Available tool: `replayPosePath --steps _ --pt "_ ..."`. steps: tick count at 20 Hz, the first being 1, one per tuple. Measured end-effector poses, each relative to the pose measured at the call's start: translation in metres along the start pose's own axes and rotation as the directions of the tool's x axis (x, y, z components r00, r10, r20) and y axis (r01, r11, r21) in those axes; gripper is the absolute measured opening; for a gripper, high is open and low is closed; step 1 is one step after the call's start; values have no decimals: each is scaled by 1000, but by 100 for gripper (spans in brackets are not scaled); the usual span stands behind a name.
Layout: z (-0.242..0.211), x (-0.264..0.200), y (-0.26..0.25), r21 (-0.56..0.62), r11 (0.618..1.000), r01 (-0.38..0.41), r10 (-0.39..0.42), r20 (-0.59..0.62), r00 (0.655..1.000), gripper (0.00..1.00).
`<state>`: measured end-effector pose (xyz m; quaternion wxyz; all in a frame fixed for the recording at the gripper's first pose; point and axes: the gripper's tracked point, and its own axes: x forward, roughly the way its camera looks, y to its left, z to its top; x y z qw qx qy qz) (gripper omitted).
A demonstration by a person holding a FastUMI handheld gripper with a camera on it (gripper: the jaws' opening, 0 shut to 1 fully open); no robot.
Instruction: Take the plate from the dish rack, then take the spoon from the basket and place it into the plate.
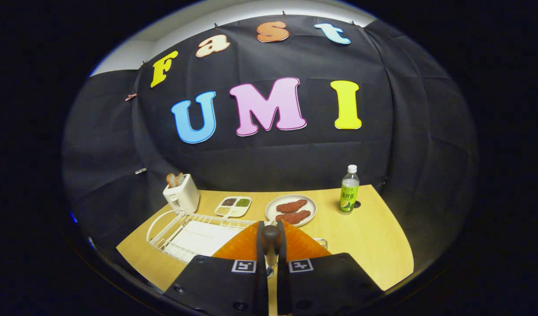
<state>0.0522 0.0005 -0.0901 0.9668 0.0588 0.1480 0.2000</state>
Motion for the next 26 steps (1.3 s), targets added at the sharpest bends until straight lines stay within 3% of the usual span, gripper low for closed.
replayPosePath --steps 7,13,20,26 --pt "-88 -22 105 139 983 -124 140 -113 984 12" --pt "-156 -10 150 255 953 -166 215 -181 960 12" --pt "-203 8 154 288 949 -129 202 -239 950 12" --pt "-215 5 143 198 973 -120 169 -250 954 18"
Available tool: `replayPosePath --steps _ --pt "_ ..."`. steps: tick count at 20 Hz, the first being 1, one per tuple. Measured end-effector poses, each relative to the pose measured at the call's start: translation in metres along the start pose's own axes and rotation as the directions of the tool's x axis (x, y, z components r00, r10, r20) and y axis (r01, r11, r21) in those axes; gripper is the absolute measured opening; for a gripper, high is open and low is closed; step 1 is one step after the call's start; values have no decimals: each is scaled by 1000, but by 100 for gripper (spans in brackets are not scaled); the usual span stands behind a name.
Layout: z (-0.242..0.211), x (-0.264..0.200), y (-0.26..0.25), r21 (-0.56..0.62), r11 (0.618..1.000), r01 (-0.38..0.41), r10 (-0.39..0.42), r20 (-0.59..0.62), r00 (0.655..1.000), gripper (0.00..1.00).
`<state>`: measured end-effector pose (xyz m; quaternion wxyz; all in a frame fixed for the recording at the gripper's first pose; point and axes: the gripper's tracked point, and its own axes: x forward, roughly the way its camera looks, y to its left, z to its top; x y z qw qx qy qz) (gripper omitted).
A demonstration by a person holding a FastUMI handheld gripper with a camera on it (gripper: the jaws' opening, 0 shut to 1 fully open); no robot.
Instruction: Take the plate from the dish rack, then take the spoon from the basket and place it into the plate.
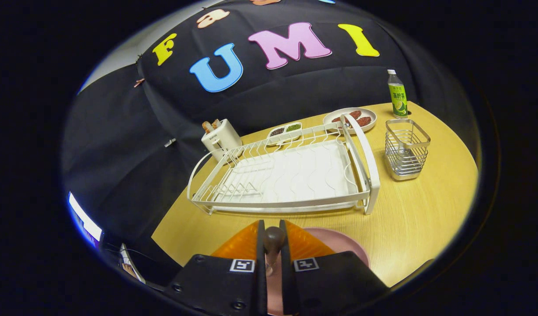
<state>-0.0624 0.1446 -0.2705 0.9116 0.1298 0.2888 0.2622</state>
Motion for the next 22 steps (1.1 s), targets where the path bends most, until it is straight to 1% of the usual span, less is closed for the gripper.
replayPosePath --steps 3,4,8,11,13,15,18,22 --pt "9 -6 -9 -18 1000 21 -21 11 1000 24" --pt "9 -6 -13 -23 999 30 -29 9 1000 34" --pt "8 -21 -25 -59 996 67 -67 17 998 53" --pt "1 -34 -43 -99 987 123 -123 13 992 100" --pt "5 -44 -59 -129 976 177 -175 28 984 98" --pt "22 -53 -69 -139 966 220 -211 76 975 98" --pt "53 -63 -68 -141 960 242 -224 130 966 99" --pt "109 -93 -58 -180 938 297 -246 261 933 98"
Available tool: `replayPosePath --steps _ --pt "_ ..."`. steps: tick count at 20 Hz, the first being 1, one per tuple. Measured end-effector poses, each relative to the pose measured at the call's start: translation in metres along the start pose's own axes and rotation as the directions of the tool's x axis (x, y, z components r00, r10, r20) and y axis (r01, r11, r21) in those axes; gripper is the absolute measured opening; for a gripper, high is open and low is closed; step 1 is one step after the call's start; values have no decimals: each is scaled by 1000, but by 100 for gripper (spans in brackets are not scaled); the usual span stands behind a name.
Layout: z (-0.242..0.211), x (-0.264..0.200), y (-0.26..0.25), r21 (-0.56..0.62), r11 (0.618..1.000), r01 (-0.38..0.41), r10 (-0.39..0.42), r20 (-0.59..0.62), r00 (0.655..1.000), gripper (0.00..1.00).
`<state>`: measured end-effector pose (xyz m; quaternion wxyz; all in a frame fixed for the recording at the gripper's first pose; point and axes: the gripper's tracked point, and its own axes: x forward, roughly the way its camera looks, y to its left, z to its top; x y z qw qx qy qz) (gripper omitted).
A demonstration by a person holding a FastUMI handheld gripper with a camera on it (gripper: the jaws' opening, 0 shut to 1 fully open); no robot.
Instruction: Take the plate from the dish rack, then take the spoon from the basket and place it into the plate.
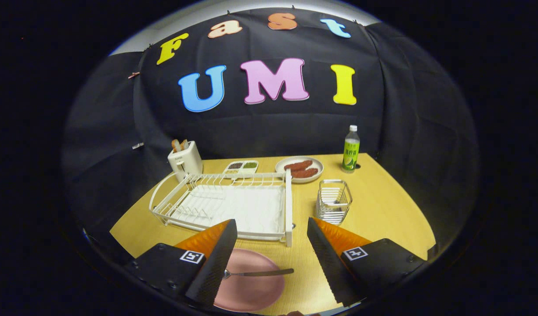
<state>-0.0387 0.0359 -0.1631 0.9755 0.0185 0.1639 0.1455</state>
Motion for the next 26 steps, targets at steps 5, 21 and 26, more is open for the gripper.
replayPosePath --steps 5,21,26 --pt "80 -31 -9 -57 996 62 -53 148 988 98" --pt "196 -72 -103 -22 994 104 -91 326 941 98" --pt "204 -57 -129 0 998 60 -57 314 948 98"
